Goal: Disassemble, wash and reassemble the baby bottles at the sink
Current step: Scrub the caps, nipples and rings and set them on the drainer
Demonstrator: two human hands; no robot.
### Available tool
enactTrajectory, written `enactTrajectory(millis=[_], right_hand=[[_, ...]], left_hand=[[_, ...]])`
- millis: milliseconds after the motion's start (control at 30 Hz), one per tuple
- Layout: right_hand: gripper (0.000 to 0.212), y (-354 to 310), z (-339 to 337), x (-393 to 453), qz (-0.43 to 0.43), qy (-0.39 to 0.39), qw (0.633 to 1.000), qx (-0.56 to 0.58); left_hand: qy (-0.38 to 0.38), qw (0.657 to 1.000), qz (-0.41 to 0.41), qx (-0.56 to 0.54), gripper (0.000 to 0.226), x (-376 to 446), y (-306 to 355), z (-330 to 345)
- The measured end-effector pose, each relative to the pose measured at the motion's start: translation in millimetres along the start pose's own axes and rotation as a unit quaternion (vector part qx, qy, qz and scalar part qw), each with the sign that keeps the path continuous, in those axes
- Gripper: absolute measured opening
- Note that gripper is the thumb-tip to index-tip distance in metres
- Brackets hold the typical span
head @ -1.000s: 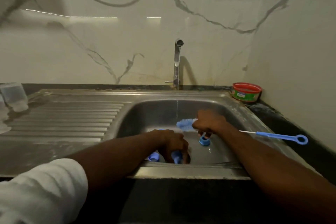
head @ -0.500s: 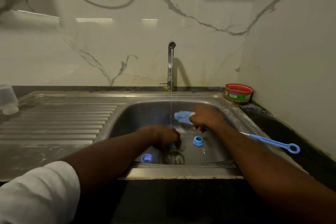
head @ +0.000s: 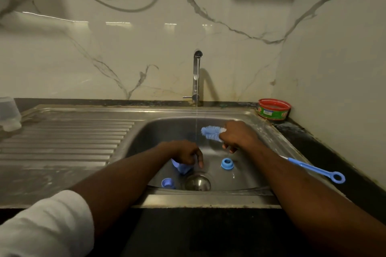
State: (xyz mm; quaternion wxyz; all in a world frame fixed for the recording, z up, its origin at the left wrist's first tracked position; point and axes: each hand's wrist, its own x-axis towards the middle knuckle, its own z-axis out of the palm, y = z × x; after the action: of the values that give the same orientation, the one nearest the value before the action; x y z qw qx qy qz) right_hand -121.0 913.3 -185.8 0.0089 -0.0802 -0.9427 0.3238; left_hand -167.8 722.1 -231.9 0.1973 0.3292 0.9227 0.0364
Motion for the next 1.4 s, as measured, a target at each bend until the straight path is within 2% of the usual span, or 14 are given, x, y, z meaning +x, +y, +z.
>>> enactTrajectory(millis=[100,233,333,400,500,633,667,767,867,1000,1100,1200,1300,1400], right_hand=[[0.030,0.4,-1.3,0.2,-0.004,0.009,1.000,-0.003],[0.022,0.2,2.3,1.7,-0.001,0.008,1.000,-0.016],[0.017,0.9,1.9,-0.5,-0.002,0.008,1.000,-0.022],[0.017,1.0,0.3,-1.8,-0.008,0.011,0.999,-0.034],[0.016,0.8,-2.5,-2.1,-0.016,0.014,0.999,-0.037],[0.017,1.2,-6.5,-1.5,-0.019,0.024,0.999,-0.031],[0.020,1.1,-8.3,-2.9,-0.019,0.025,0.999,-0.032],[0.027,2.3,-10.9,-3.0,-0.022,0.026,0.999,-0.038],[0.018,4.4,-8.7,0.8,-0.019,0.037,0.998,-0.050],[0.010,5.9,-8.5,3.0,-0.028,0.044,0.997,-0.058],[0.010,6.0,-10.2,0.2,-0.020,0.044,0.997,-0.063],[0.019,5.7,-13.0,-2.2,-0.018,0.031,0.998,-0.054],[0.026,7.3,-11.9,-2.6,-0.010,0.009,0.999,-0.044],[0.028,7.5,-7.9,1.7,-0.005,-0.001,1.000,-0.021]], left_hand=[[-0.073,0.968,-0.100,-0.217,0.034,-22.4,-1.4,0.3],[-0.106,0.927,-0.267,-0.240,0.021,-58.2,-3.4,12.9],[0.073,0.987,-0.105,-0.101,0.024,-64.6,-7.3,39.2],[0.155,0.985,-0.006,0.075,0.046,-52.4,-8.3,60.1],[-0.059,0.997,-0.042,-0.030,0.048,-11.6,0.5,33.6],[0.238,0.961,-0.105,-0.090,0.035,4.3,-20.9,0.0],[0.255,0.955,-0.115,-0.094,0.032,3.6,-29.2,1.8],[0.006,0.969,-0.105,-0.225,0.030,0.7,-27.0,14.1],[-0.232,0.931,-0.104,-0.263,0.021,-5.9,6.6,28.1],[-0.204,0.913,-0.150,-0.320,0.016,0.6,33.1,38.4],[-0.264,0.901,-0.117,-0.324,0.016,-4.2,48.8,40.2],[-0.155,0.919,-0.048,-0.360,0.029,1.6,35.2,26.3],[0.104,0.926,-0.066,-0.356,0.032,10.1,2.9,5.9],[0.303,0.869,-0.107,-0.375,0.021,12.4,-21.8,-12.6]])
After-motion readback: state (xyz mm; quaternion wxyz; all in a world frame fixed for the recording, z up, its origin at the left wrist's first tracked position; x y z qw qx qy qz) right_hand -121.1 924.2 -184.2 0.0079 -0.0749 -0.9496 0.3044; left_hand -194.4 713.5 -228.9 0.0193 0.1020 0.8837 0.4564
